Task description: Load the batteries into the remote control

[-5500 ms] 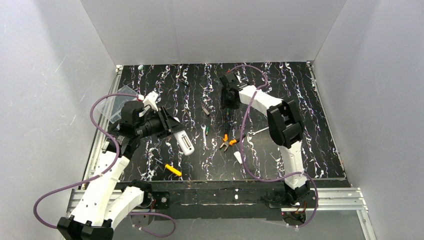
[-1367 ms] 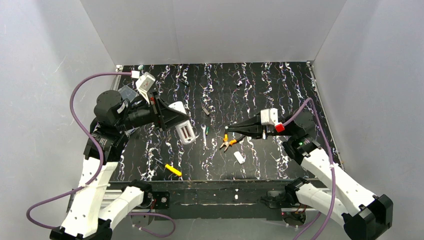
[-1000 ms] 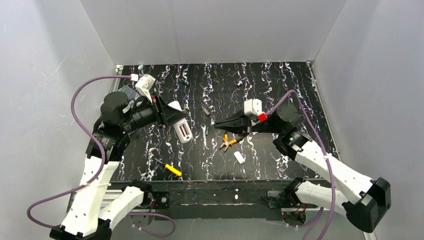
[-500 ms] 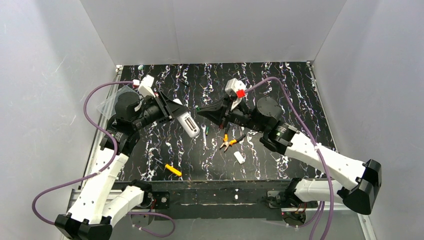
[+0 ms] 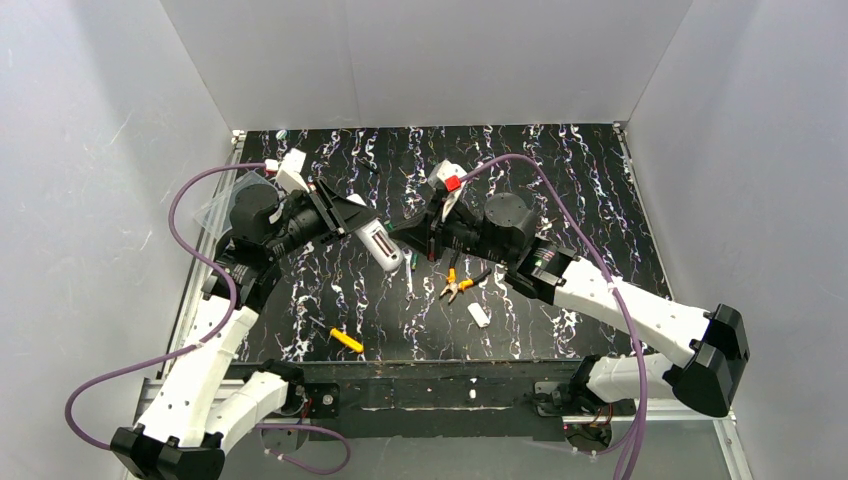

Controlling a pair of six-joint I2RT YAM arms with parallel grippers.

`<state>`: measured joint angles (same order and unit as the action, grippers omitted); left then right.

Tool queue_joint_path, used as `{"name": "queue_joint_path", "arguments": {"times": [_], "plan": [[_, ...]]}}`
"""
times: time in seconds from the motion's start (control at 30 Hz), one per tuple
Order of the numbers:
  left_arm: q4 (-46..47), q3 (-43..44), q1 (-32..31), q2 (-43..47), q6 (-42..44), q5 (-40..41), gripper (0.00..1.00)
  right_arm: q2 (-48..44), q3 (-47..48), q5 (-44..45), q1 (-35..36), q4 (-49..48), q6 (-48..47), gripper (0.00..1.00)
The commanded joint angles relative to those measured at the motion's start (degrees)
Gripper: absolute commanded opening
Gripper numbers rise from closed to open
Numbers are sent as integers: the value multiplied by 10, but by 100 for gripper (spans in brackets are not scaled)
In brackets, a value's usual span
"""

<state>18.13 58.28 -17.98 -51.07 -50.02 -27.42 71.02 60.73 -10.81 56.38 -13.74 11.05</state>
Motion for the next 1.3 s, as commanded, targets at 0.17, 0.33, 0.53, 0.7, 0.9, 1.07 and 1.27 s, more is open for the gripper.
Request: {"name": "queue_joint_path", "arguments": {"times": [0.17, 0.33, 0.53, 0.7, 0.9, 1.07, 1.27], "plan": [[41, -1, -2, 8, -1, -19, 0, -2, 31, -15, 5, -27, 23, 1], [41, -7, -1, 8, 1, -18, 0, -4, 31, -25, 6, -33, 26, 1], [49, -8, -2, 3, -4, -20, 0, 3, 30, -42, 6, -40, 36, 1], [52, -8, -1, 3, -7, -23, 0, 9, 22, -23, 6, -47, 41, 1], [59, -14, -1, 2, -15, -25, 0, 13, 12, 19, 6, -54, 36, 1], [66, -14, -2, 2, -22, -25, 0, 23, 15, 21, 6, -38, 22, 1], [64, -15, -2, 1, -19, -24, 0, 32, 22, 8, 6, -10, 11, 2]]}}
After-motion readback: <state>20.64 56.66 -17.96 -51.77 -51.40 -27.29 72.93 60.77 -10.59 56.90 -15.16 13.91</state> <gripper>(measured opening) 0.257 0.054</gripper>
